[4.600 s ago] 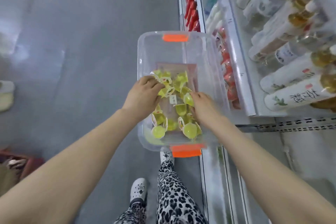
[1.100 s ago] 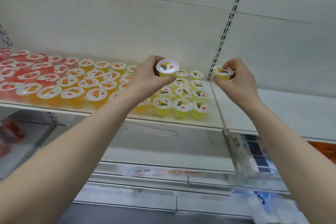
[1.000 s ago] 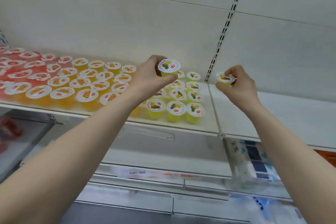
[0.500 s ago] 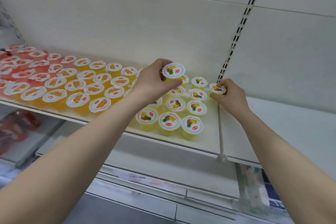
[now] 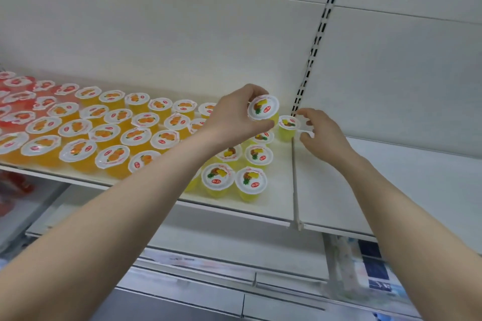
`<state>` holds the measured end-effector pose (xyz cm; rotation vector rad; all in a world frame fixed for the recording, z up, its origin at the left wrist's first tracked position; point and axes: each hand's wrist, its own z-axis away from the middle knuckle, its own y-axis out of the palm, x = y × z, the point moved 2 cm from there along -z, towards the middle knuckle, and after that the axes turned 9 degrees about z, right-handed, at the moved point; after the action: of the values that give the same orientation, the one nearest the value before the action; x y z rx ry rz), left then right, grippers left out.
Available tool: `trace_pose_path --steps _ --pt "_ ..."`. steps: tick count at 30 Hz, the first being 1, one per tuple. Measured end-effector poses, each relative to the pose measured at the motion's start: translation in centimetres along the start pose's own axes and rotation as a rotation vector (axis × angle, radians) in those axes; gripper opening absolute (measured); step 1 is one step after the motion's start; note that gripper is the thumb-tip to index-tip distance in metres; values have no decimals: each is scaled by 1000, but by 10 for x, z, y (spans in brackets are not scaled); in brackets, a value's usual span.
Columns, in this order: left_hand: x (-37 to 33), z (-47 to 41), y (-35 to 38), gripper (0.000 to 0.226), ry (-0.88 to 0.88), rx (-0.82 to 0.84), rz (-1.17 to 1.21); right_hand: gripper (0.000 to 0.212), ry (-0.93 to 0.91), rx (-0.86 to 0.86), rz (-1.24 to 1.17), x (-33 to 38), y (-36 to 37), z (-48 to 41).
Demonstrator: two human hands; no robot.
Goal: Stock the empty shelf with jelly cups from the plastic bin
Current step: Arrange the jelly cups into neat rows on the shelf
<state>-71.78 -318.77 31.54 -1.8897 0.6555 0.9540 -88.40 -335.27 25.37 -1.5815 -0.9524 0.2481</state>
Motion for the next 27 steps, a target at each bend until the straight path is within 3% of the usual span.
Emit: trace_pose_path --steps 7,12,27 --pt "0 -26 54 51 153 131 -385 55 -28 -104 156 -17 -22 7" --pt "18 -29 76 61 159 176 -699 58 -32 -133 179 -24 -23 10" --pt "21 -23 75 70 136 203 -762 56 -71 -169 202 -5 -27 5"
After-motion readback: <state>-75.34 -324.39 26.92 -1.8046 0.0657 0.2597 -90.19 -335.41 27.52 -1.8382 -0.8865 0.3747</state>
